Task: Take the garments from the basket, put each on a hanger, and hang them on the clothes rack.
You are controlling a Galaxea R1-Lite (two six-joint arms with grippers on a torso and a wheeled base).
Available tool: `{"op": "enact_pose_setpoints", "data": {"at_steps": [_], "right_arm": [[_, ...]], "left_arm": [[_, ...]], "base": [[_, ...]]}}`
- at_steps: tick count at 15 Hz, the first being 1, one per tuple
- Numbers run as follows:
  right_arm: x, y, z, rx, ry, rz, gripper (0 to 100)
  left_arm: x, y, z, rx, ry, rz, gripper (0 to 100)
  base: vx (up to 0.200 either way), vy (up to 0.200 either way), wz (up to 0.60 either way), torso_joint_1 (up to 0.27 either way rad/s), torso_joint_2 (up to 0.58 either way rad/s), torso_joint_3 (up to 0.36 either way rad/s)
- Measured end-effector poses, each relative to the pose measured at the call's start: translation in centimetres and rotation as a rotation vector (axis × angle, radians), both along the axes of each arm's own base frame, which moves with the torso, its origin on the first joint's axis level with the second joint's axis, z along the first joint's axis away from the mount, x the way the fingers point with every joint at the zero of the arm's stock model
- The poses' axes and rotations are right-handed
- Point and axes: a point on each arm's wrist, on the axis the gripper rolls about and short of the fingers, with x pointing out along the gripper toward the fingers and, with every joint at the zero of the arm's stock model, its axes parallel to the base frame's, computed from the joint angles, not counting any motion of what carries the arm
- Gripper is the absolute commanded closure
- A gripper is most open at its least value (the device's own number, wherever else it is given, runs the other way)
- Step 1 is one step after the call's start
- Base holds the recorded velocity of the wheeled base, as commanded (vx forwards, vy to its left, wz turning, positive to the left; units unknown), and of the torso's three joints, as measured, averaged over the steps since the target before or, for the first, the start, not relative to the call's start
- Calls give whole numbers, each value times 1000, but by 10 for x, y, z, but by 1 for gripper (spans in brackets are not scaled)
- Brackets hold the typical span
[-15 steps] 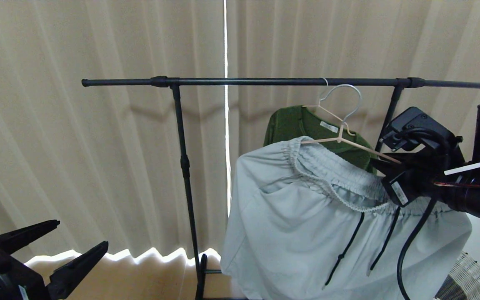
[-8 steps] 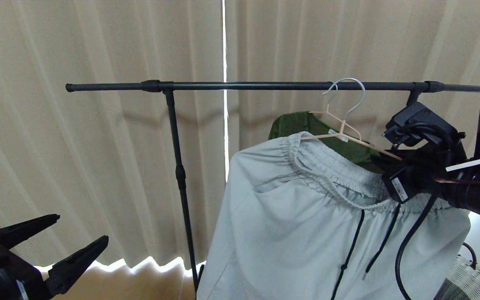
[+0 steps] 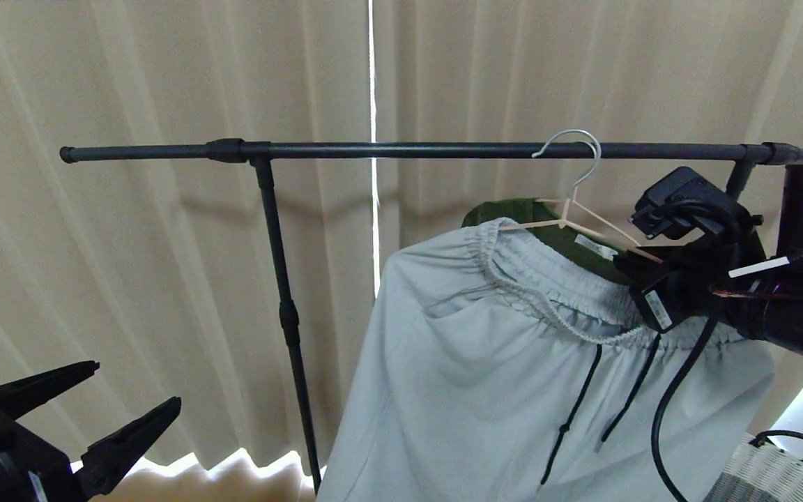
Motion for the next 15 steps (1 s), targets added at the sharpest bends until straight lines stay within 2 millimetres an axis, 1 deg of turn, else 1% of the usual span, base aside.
{"op": "enact_pose_setpoints", "data": {"at_steps": [3, 5, 7, 9, 12, 15], "right_arm": [[8, 4, 6, 8, -14, 0, 100], [21, 9, 12, 18, -33, -4, 100], [43, 18, 16, 22, -44, -11, 100], [69, 25, 17, 22, -54, -39, 100], [98, 23, 4, -16, 17, -90, 100], [114, 21, -5, -22, 39, -114, 100]], "left_arm": [[-1, 0, 1, -2, -9, 0, 0], [-2, 1, 1, -3, -12, 1, 0], [-2, 1, 2, -3, -16, 2, 0], [-4, 1, 2, -6, -22, 3, 0], [-5, 1, 3, -7, -29, 3, 0], [-5, 1, 3, -7, -30, 3, 0]], "base": [[0, 0, 0, 0, 0, 0], [0, 0, 0, 0, 0, 0], [0, 0, 0, 0, 0, 0], [0, 0, 0, 0, 0, 0], [0, 0, 0, 0, 0, 0], [0, 0, 0, 0, 0, 0]]}}
